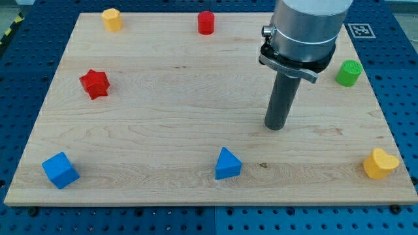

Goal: Move the blue triangle towards the top center of the board

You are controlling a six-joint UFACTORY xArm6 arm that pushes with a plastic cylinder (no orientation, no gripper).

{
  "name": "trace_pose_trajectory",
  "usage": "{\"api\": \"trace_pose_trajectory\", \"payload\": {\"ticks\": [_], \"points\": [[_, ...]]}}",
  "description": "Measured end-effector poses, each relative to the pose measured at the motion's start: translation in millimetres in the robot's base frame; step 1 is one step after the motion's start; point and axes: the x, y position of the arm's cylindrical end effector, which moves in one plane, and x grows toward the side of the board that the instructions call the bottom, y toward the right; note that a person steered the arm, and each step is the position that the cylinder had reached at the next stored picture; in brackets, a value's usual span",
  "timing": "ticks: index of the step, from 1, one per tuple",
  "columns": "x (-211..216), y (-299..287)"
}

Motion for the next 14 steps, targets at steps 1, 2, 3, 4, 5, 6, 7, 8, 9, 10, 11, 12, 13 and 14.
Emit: {"api": "trace_pose_trajectory", "payload": {"ticks": [1, 2, 3, 4, 5, 6, 7, 8, 9, 10, 11, 12, 13, 14], "points": [[-2, 0], [-18, 0], [-16, 2], [10, 3], [46, 3], [88, -7], [121, -29], [121, -58], [118, -59], [104, -70], [104, -77], [104, -119], [104, -125], [104, -110]]}}
